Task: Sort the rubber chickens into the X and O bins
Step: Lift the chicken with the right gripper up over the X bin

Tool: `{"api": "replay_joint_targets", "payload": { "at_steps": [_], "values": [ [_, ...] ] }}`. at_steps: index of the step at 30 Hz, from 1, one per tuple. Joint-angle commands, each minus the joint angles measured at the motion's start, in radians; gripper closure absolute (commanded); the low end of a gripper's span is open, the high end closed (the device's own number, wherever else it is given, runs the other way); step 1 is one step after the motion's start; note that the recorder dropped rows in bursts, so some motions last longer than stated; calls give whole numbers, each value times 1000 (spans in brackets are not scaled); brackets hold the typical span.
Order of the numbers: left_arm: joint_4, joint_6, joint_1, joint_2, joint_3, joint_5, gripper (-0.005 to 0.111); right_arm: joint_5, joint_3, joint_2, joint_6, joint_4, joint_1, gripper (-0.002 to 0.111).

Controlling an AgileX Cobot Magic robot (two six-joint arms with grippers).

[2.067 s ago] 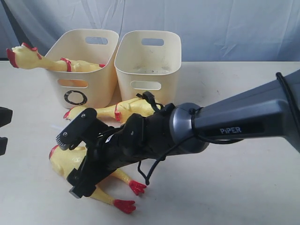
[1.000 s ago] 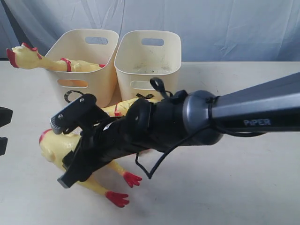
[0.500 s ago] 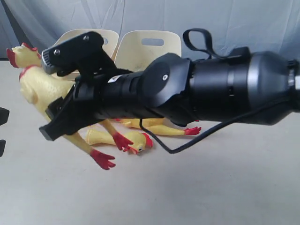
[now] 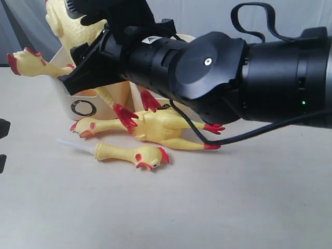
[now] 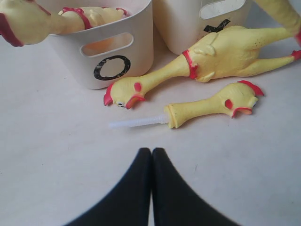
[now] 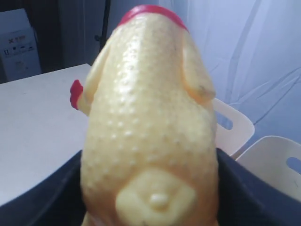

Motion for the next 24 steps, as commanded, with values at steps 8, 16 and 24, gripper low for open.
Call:
{"api": "replay_joint_targets", "payload": {
  "at_steps": [8,16,24],
  "values": [
    [-1,-5,-1,-10,6,-7,107,76,-1,-11,-45,18,-172,109],
    [-21,-5,-1,-10,6,-7,107,-30,-2,7,-40,1,-251,109],
    [-39,-5,-1,-10,6,-4,107,-59,-70,108,240,-338,-292,109]
  ]
}}
